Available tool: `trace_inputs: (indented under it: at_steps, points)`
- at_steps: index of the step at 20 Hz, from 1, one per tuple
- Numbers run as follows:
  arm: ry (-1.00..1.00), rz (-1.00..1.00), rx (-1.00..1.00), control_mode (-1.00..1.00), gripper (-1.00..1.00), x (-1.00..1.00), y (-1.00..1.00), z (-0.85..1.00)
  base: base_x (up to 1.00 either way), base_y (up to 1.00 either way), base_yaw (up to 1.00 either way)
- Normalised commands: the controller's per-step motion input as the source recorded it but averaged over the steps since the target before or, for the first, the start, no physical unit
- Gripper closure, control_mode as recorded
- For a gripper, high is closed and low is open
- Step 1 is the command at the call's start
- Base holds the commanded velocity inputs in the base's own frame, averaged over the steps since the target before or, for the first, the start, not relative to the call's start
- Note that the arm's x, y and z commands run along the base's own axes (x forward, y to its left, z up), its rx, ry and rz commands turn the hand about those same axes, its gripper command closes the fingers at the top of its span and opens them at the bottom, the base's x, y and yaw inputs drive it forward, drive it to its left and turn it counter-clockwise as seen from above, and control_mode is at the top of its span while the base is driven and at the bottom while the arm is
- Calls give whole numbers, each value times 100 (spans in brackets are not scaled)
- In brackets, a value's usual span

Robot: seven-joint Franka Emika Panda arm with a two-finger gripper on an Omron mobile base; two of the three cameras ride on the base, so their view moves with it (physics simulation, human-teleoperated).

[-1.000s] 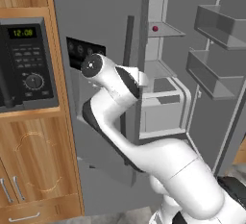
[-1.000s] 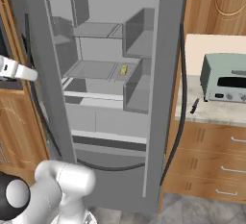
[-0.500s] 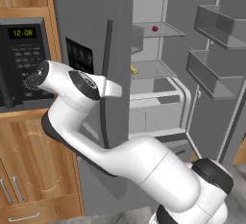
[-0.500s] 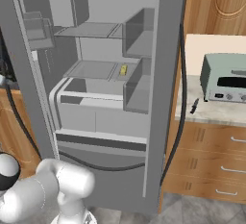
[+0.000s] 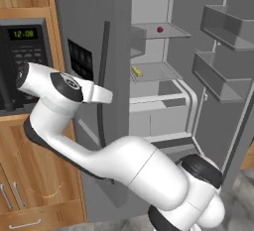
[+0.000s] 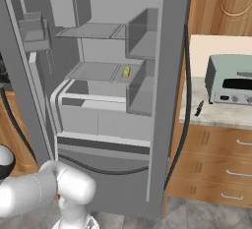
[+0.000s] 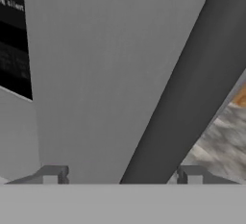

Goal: Retrieve the butter from the fridge and place it on a plate on the dining table. Then retrieve the butter knife by the fridge and place it near the plate.

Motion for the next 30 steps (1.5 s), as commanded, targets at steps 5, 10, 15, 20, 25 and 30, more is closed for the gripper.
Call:
trace_inputs:
  at_steps: [5,10,15,20,25,30]
  points:
    - [-13,-9,-6,-100,-100,-1,20,-7,0,0,0]
    - [-9,-10,-1,-100,-100,0,13,0,0,0,0]
    - [1,-3,0,-100,-100,-19,0,-13,0,0,0]
    - [0,-4,0,-100,-100,-39,0,-5,0,0,0]
    - [-1,-3,5,-100,-100,-75,-7,0,0,0,0]
    - [-12,7,33,-100,-100,-94,-76,0,0,0,0]
